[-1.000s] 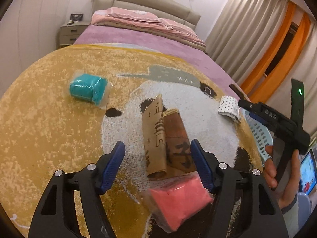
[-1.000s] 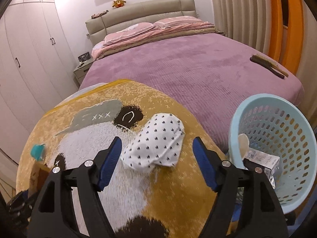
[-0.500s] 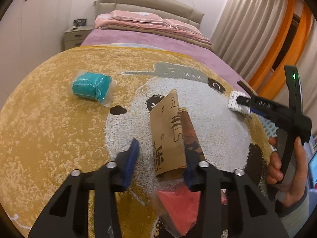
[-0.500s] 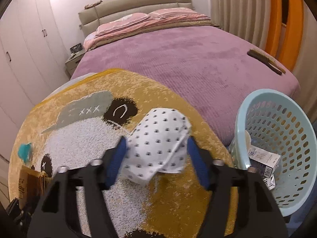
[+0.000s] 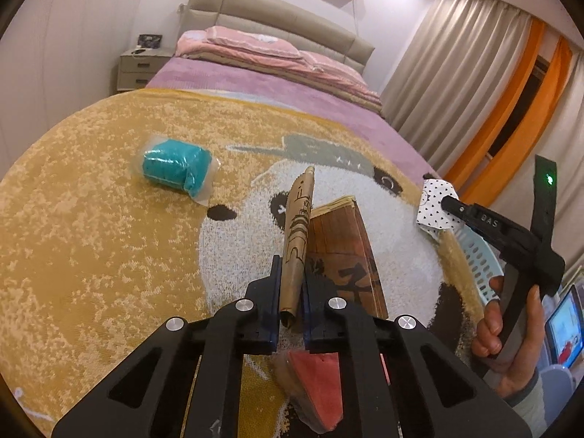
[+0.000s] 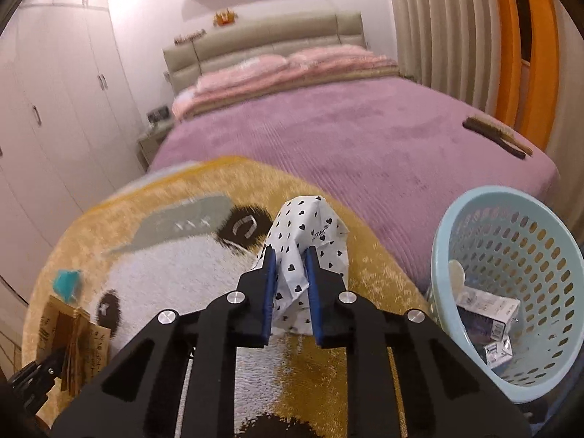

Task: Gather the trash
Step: 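Grasp the brown paper bag with the left tool while the right tool grasps the polka-dot cloth, then carry the paper bag and cloth over the wastebasket and open both tools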

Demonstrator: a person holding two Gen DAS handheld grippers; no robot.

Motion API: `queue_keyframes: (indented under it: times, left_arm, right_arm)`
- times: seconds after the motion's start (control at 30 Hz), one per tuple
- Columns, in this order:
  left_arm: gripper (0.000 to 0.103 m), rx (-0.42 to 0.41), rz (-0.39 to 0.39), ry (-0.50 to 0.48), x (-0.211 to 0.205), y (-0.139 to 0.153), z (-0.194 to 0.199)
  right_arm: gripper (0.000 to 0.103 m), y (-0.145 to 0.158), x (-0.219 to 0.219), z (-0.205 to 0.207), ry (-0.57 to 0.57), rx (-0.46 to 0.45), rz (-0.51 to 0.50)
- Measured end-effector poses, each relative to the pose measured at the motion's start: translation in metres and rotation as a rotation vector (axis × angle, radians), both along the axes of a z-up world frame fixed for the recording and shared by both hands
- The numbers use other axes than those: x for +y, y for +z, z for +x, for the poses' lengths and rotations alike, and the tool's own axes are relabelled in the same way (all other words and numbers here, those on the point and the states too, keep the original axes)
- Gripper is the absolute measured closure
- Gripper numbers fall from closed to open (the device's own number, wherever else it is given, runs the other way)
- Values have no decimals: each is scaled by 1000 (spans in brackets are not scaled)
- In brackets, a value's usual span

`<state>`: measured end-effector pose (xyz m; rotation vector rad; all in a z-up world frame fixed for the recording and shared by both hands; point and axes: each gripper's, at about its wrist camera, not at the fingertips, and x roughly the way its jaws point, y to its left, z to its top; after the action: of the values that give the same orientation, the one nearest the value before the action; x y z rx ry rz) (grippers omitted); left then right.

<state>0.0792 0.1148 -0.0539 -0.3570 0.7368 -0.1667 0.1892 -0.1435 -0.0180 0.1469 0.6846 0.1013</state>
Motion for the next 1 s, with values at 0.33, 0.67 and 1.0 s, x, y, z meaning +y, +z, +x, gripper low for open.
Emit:
queue_keyframes:
  times: [0.33, 0.67, 1.0]
  left_arm:
    - [96, -55, 23, -34, -14, 27, -8]
    - [96, -113, 25, -97, -44, 60, -9]
    - [96, -198, 43, -239, -119, 98, 5]
  right_arm:
    - [90, 13, -13, -15, 37, -66, 91]
    - [90, 40, -38, -42, 20, -125, 112]
    - [90, 81, -110, -76, -100, -214, 120]
